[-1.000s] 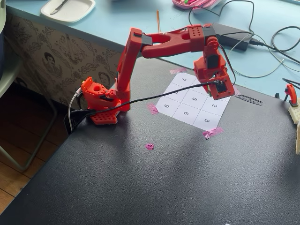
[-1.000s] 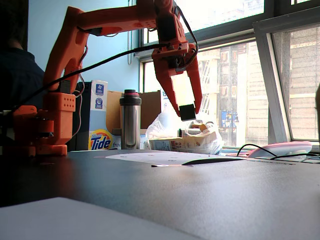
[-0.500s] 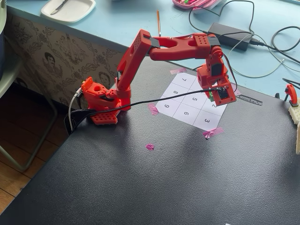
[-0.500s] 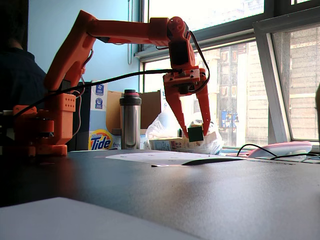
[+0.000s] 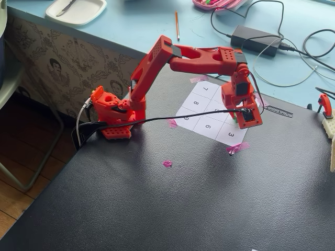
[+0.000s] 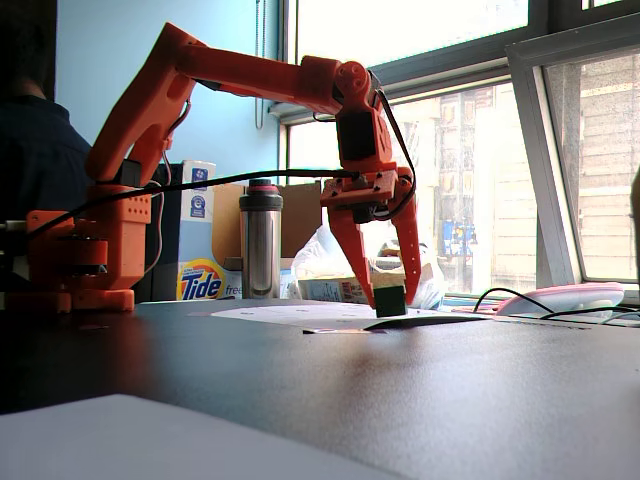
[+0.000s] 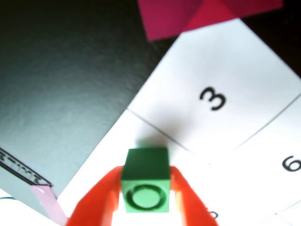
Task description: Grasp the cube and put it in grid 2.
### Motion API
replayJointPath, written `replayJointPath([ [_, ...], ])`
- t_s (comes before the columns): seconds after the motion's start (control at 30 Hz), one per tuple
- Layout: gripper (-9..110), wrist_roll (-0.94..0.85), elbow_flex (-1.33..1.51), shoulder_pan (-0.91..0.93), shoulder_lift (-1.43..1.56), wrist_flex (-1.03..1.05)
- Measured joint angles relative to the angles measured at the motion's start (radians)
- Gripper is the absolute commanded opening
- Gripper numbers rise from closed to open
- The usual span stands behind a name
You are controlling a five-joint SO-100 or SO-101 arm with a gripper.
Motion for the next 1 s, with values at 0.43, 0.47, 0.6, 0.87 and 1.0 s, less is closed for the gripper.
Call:
replayJointPath([
  [0.43, 32, 0.028, 0.011, 0.000, -0.015, -0.026],
  [0.47, 32, 0.028, 0.009, -0.002, -0.015, -0.015],
  [0.6, 31, 0.006, -0.044, -0.011, 0.038, 0.060],
  [0.87, 29, -0.092, -0.186, 0.071, 0.380, 0.275],
  [1.0, 28, -0.123, -0.137, 0.178, 0.615, 0.376],
])
